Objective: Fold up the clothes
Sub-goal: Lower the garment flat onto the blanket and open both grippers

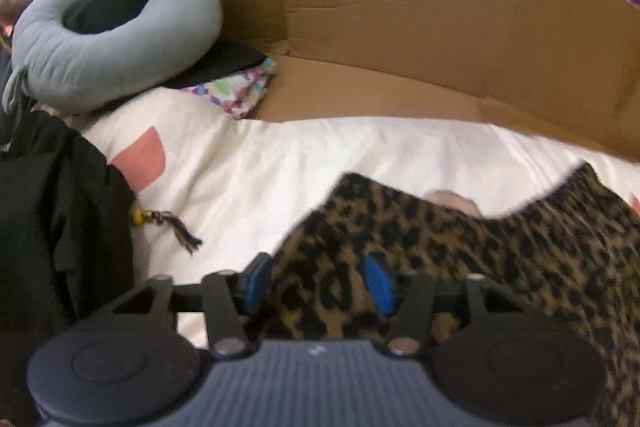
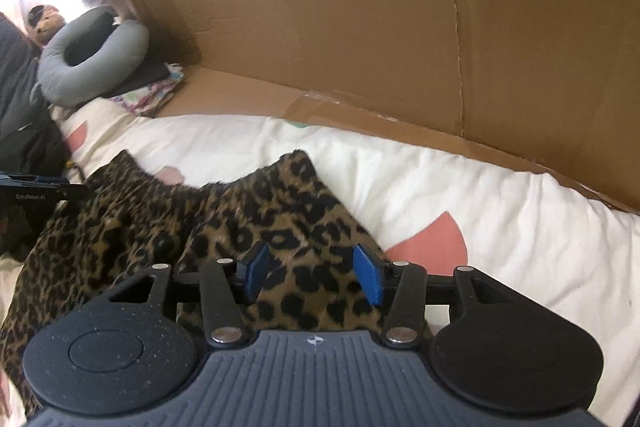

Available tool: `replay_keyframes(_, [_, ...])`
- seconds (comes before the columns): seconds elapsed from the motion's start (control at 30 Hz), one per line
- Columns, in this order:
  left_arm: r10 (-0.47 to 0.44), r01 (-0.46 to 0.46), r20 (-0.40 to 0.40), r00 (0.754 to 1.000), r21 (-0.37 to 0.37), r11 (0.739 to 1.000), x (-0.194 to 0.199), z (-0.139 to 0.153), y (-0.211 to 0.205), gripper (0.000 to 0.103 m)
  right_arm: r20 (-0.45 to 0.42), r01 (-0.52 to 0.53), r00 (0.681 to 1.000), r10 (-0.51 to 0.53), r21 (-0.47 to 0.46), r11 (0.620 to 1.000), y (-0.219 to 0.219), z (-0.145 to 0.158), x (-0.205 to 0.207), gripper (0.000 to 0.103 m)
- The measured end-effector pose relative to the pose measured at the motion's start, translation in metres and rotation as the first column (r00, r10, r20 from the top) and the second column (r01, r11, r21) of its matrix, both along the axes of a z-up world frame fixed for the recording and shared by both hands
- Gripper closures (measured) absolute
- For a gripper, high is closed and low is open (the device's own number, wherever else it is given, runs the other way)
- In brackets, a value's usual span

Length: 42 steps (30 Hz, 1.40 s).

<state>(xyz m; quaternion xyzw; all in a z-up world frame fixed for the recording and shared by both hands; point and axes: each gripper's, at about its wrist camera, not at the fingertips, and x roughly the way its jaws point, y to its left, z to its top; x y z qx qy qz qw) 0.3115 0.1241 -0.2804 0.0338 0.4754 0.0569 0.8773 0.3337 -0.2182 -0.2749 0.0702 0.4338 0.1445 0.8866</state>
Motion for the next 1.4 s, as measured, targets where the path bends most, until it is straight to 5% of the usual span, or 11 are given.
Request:
replay_keyframes(0.53, [-0.113,0.114,0.021,0.993,-0.064,0.991,-0.102,0.088,-0.068,0.047,0.032,-0.024,0.999,0.022,0.063,0.998,-0.043,0.064,-0.090,0.045])
replay_keyframes(0.73, [-0.123,0.127,0.035,0.992,-0.115,0.985,-0.147,0.125,-0.098,0.033,0.020,0.006,1.000,-0.009,0.152,0.988,-0.062,0.081,-0.121,0.040])
replay_keyframes(0.87, [-0.102,0.106,0.060,0.993,-0.060,0.993,-0.168,0.127,-0.109,0.032,0.050,0.052,0.997,-0.062,0.179,0.983,-0.076,0.089,-0.145,0.039])
replay_keyframes(1.07, [-0.044,0.046,0.042,0.998,-0.060,0.997,-0.182,0.113,-0.101,0.032,0.145,0.032,0.989,-0.039,0.055,0.998,-0.080,0.097,-0.186,0.036])
replay_keyframes(1.4, [-0.010,0.004,-0.045,0.999,-0.125,0.992,-0.214,0.081,-0.099,0.033,0.083,0.053,0.995,-0.060,0.086,0.995,-0.085,0.066,-0.225,0.035])
